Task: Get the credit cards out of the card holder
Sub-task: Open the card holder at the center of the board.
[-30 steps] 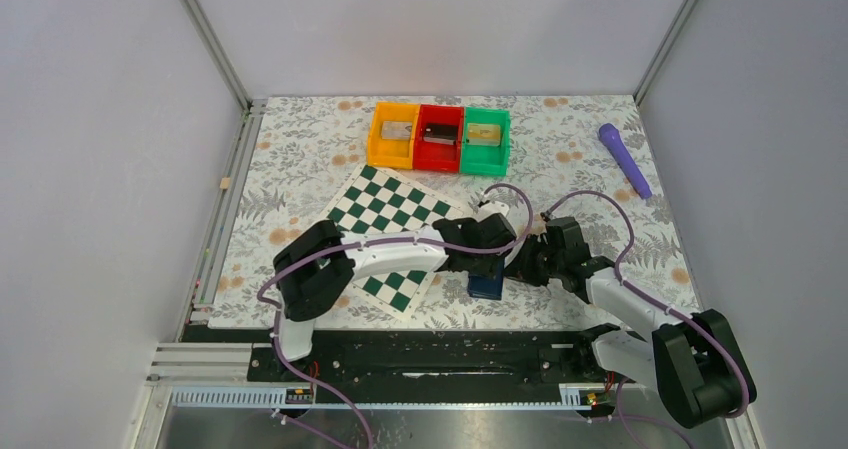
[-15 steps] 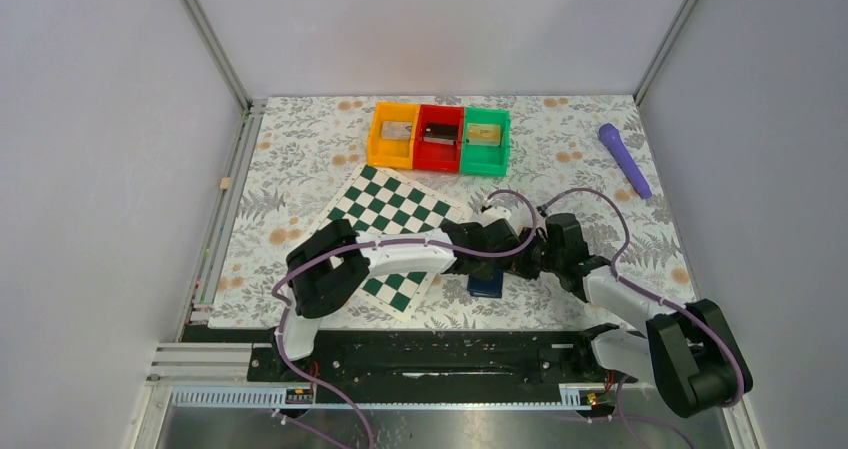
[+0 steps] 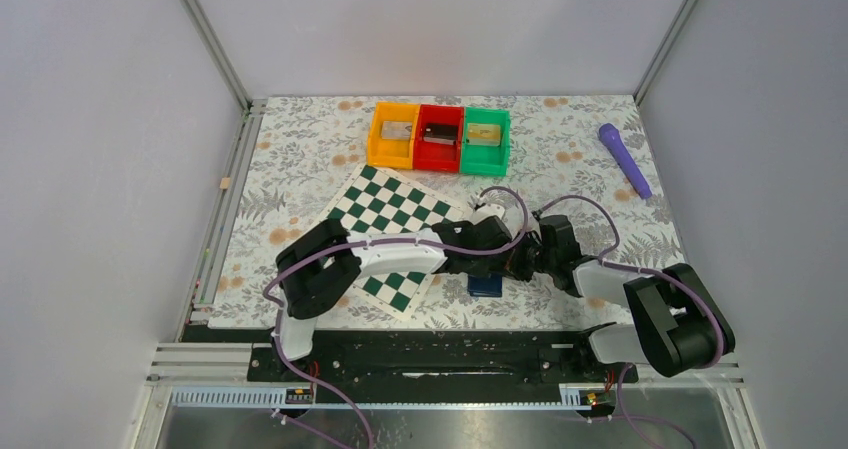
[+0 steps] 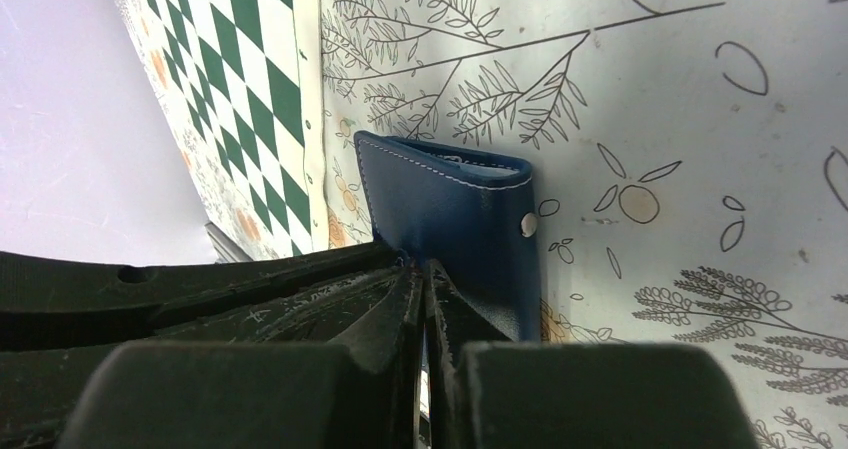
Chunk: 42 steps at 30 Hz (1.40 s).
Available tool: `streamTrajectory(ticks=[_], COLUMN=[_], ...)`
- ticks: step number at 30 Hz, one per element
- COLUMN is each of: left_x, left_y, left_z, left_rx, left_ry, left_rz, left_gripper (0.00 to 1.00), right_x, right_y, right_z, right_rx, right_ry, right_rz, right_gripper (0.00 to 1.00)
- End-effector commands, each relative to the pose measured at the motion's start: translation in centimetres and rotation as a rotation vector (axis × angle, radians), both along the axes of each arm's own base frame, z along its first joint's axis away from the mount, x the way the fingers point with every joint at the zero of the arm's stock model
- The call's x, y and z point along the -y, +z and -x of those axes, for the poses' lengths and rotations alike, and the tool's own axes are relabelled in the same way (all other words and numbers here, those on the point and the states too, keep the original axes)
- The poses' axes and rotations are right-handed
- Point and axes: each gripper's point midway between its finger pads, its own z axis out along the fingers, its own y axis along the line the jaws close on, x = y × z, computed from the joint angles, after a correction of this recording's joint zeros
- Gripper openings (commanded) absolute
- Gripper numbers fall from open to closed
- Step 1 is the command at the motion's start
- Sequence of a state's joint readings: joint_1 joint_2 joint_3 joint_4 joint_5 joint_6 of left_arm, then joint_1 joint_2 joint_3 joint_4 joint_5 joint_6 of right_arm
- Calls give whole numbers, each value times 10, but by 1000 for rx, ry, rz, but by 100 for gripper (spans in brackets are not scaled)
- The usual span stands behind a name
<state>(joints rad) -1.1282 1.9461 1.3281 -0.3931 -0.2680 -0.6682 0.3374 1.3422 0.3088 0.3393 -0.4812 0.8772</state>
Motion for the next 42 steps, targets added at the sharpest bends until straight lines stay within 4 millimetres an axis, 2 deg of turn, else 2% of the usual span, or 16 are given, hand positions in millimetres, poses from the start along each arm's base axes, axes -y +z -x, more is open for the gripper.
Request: streamTrajectory(ticks=[1, 7, 12, 14, 17, 21, 29, 33, 39, 42], left_x=[-10, -7, -10, -11, -13, -10, 0, 11, 16, 17], left_y=[9, 14, 16, 18, 21, 28, 20, 26, 23, 21], left_z=[5, 12, 15, 13, 7, 6, 5, 3, 1, 0], left_rx=[-28, -51, -60, -40, -4, 45, 33, 36, 29, 26], left_ry=[-8, -75, -86, -73, -37, -23, 5, -5, 12, 13], left_rz=[28, 86, 87, 83, 52, 0, -13, 24, 13, 13], left_gripper=[0, 0, 0, 12, 38, 49, 50, 50, 49, 48], right_x=[23, 30, 27, 25, 26, 31, 32, 31, 29, 30], right_y=[-33, -41, -38, -33, -27, -21, -14, -4, 16, 17], right_z=[13, 16, 14, 13, 13, 13, 13, 10, 7, 9], right_rx=[-74, -89, -67, -48, -37, -11, 21, 57, 131, 142], right_ry=[-72, -92, -84, -76, -77, -86, -84, -83, -59, -34], right_rz=[126, 163, 146, 128, 134, 155, 158, 139, 125, 143], right_gripper=[4, 4, 5, 5, 5, 5, 1, 0, 0, 0])
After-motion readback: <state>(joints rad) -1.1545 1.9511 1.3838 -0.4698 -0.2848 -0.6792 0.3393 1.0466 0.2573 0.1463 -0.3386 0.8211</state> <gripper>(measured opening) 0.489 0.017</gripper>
